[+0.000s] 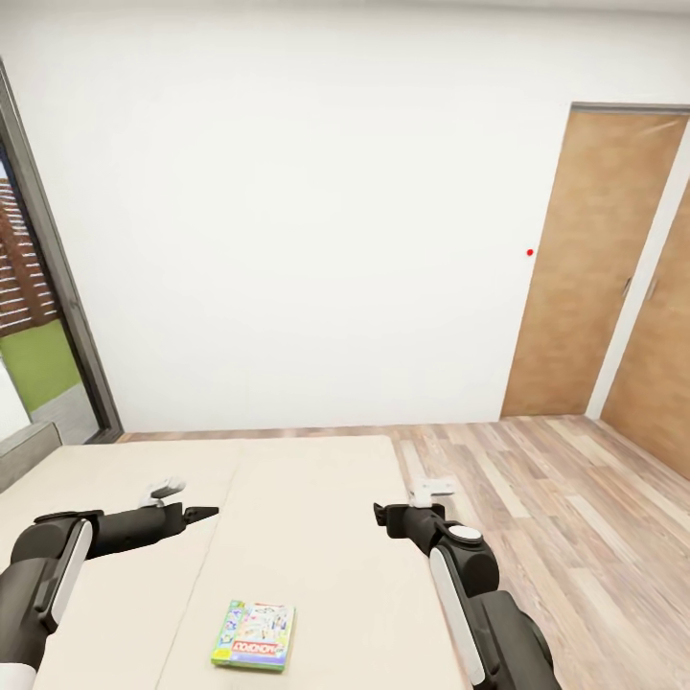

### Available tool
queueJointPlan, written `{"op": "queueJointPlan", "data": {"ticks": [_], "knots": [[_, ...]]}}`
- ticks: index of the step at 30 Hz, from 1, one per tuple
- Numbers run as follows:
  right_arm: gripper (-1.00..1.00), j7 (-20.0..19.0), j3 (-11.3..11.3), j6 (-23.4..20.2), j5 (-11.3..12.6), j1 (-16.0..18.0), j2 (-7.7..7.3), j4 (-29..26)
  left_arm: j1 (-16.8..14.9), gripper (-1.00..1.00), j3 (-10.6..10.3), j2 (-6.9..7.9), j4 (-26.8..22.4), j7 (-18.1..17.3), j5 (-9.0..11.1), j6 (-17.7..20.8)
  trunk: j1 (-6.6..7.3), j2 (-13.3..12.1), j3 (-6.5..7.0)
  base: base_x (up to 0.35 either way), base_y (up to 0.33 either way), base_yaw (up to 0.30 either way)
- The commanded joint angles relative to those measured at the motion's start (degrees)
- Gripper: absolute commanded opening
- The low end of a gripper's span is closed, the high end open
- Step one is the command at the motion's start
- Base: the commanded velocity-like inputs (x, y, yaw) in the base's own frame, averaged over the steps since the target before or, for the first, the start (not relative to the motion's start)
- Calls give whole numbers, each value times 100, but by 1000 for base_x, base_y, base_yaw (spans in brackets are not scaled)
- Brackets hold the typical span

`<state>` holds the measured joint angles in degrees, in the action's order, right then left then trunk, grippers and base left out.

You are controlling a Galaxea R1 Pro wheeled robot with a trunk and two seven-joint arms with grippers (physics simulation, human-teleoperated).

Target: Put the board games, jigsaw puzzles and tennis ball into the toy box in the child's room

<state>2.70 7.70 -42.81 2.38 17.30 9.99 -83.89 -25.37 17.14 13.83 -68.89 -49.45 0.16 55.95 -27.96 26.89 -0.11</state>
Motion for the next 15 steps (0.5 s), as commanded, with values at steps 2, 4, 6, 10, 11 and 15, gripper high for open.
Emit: {"op": "queueJointPlan", "data": {"ticks": [2,4,6,10,11,15], "knots": [[100,28,3,-26,26,2,0,-5,-3,100,7,0,3,-21,-3,40,-2,4,-2,0,71,29],[100,28,3,-26,26,2,0,-5,-3,100,8,-1,1,-21,-4,40,-2,4,-2,0,136,18],[100,28,3,-26,26,2,0,-5,-3,100,8,-1,0,-21,-5,41,-2,4,-2,0,145,12],[100,28,3,-26,26,2,0,-5,-3,100,5,-2,2,-21,-2,40,-2,4,-2,0,81,6],[100,28,3,-26,26,2,0,-5,-3,100,4,-3,1,-21,-1,39,-2,4,-2,0,45,3],[100,28,3,-26,26,2,0,-5,-3,100,3,-3,2,-21,1,39,-2,4,-2,2,27,2]]}}
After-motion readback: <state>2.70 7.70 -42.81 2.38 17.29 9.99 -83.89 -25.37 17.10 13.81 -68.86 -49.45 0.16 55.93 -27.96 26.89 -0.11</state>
